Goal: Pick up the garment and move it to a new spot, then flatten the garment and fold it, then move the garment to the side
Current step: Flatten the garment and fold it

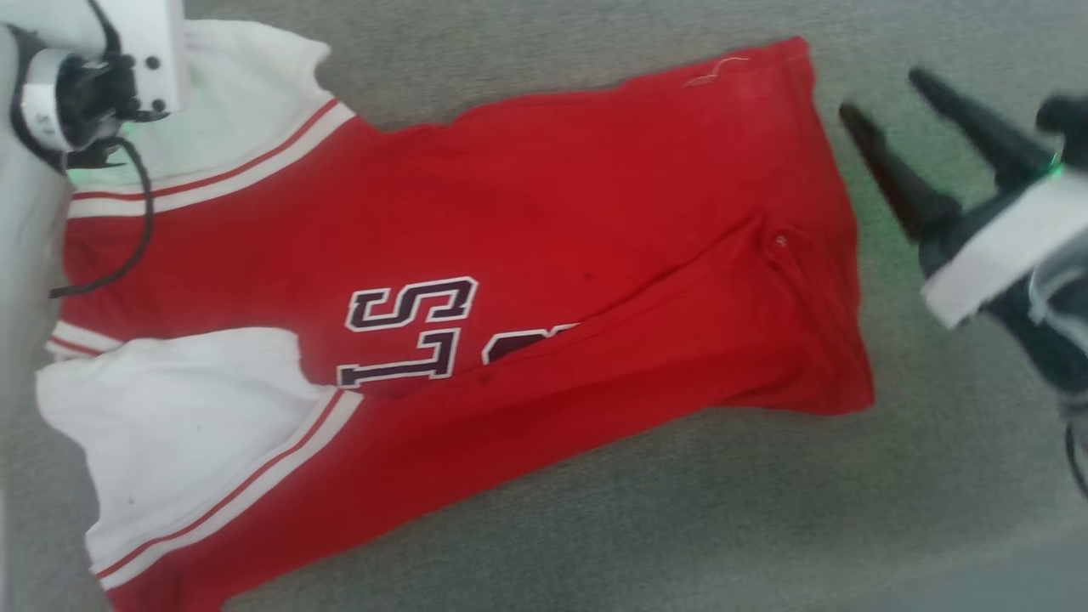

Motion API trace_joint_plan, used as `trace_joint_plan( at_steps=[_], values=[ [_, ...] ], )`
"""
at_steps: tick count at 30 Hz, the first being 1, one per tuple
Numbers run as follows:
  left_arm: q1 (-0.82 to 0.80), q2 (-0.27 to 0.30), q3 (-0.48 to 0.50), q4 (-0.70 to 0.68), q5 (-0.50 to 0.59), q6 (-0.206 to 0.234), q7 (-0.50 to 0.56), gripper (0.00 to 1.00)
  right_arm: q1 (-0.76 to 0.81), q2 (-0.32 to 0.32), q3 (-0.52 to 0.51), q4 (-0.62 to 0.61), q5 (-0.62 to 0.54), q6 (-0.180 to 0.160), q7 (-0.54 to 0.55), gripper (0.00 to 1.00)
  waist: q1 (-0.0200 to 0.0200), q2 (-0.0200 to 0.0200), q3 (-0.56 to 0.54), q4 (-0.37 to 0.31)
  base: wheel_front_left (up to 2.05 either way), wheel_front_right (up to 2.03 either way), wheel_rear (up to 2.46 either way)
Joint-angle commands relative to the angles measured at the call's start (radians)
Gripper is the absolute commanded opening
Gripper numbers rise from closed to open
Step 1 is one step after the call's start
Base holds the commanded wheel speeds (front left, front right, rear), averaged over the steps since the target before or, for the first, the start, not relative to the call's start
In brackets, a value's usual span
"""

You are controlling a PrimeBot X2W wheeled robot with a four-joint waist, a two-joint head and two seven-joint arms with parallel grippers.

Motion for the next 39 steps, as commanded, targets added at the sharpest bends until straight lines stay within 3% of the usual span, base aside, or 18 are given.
trace_joint_plan(
  at_steps=[1, 10, 21, 23, 33, 39],
  values=[
    [0.047, -0.008, -0.026, 0.043, 0.008, -0.005, 0.017, 0.0, -0.03, 0.005, 0.008, 0.006, 0.017, 0.0, 0.025, 1.0, 0.0, 0.0, 0.004, 0.017, 0.0, 0.0, 0.0],
    [-0.02, -0.064, -0.041, 0.072, 0.013, -0.024, -0.022, 0.0, -0.224, -0.009, 0.118, 0.15, 0.013, 0.0, 0.261, 1.0, 0.0, 0.0, 0.029, 0.074, 0.0, 0.0, 0.0],
    [-0.047, -0.101, -0.053, 0.111, 0.007, -0.039, -0.058, 0.0, -0.305, 0.044, 0.248, 0.321, 0.11, 0.0, 0.542, 1.0, 0.0, 0.0, 0.044, 0.097, 0.0, 0.0, 0.0],
    [-0.047, -0.106, -0.054, 0.118, 0.007, -0.04, -0.07, 0.0, -0.317, 0.031, 0.275, 0.333, 0.121, 0.0, 0.572, 0.0, 0.0, 0.0, 0.046, 0.101, 0.0, 0.0, 0.0],
    [-0.07, -0.116, -0.058, 0.103, -0.005, -0.07, -0.084, 0.0, -0.355, -0.023, 0.228, 0.361, 0.108, -0.001, 0.486, 0.0, 0.0, 0.0, -0.032, 0.156, 0.0, 0.0, 0.0],
    [-0.056, -0.094, -0.068, 0.024, -0.014, -0.081, -0.046, 0.0, -0.317, -0.054, 0.205, 0.307, 0.103, -0.001, 0.442, 0.0, 0.0, 0.0, -0.1, 0.199, 0.0, 0.0, 0.0]
  ],
)
